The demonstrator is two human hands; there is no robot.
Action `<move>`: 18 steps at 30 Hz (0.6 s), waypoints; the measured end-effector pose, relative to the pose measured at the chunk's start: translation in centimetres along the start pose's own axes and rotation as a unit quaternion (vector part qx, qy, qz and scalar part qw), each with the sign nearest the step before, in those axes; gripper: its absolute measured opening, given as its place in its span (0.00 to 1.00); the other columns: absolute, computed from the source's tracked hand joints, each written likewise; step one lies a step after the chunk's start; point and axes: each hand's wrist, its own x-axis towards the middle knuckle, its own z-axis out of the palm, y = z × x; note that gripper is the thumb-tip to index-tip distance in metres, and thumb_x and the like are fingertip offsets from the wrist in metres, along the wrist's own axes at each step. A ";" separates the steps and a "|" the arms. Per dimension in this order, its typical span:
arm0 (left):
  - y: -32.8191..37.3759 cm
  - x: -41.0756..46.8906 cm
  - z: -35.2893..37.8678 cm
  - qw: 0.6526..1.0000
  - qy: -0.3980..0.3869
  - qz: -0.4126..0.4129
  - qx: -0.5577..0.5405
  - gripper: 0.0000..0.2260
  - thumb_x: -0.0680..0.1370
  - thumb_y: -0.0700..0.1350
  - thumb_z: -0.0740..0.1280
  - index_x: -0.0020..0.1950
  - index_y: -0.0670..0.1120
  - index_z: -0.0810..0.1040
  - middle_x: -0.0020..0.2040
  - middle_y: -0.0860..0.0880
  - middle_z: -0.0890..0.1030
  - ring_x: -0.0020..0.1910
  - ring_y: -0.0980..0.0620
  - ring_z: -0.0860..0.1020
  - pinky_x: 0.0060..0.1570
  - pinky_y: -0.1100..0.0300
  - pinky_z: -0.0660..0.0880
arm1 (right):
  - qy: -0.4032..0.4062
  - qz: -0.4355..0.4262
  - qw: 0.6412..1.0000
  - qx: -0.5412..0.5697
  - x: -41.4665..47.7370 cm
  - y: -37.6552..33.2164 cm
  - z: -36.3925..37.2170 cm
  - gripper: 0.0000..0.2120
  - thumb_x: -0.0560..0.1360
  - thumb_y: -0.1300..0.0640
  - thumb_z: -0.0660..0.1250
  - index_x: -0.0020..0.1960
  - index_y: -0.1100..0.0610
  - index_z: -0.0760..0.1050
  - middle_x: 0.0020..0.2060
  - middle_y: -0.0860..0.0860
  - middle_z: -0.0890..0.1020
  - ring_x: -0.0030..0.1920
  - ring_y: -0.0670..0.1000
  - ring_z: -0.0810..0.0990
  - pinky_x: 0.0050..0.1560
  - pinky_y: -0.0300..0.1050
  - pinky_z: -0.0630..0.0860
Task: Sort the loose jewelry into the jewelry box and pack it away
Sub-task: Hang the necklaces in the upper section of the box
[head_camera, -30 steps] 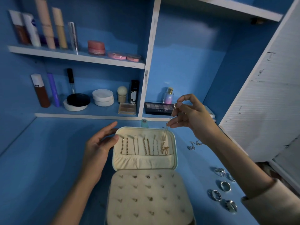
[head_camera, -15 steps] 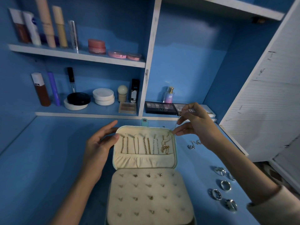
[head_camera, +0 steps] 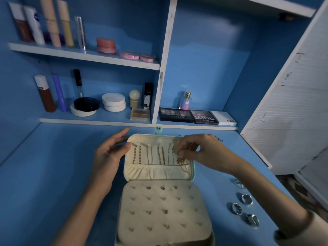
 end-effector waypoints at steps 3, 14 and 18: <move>0.0 0.0 0.0 1.000 -0.001 0.001 -0.001 0.18 0.76 0.33 0.65 0.54 0.56 0.79 0.50 0.50 0.83 0.46 0.59 0.81 0.50 0.63 0.76 | 0.039 -0.013 0.997 -0.064 -0.1 0.7 0.9 0.05 0.73 0.58 0.70 0.46 0.50 0.83 0.38 0.43 0.75 0.37 0.37 0.73 0.38 0.26 0.66; -0.1 0.1 0.0 1.000 0.005 0.002 0.003 0.18 0.76 0.33 0.65 0.53 0.57 0.79 0.48 0.52 0.82 0.47 0.59 0.81 0.51 0.61 0.75 | 0.079 -0.050 0.973 -0.211 -3.3 2.3 2.6 0.12 0.71 0.40 0.67 0.41 0.49 0.76 0.39 0.44 0.72 0.40 0.43 0.70 0.33 0.36 0.64; -0.2 0.1 0.0 1.000 0.005 0.004 0.009 0.18 0.76 0.34 0.66 0.54 0.57 0.79 0.49 0.52 0.83 0.50 0.56 0.81 0.52 0.59 0.75 | 0.107 -0.080 0.955 -0.266 -3.5 2.0 3.1 0.08 0.67 0.45 0.67 0.35 0.49 0.77 0.36 0.44 0.73 0.37 0.47 0.75 0.32 0.30 0.55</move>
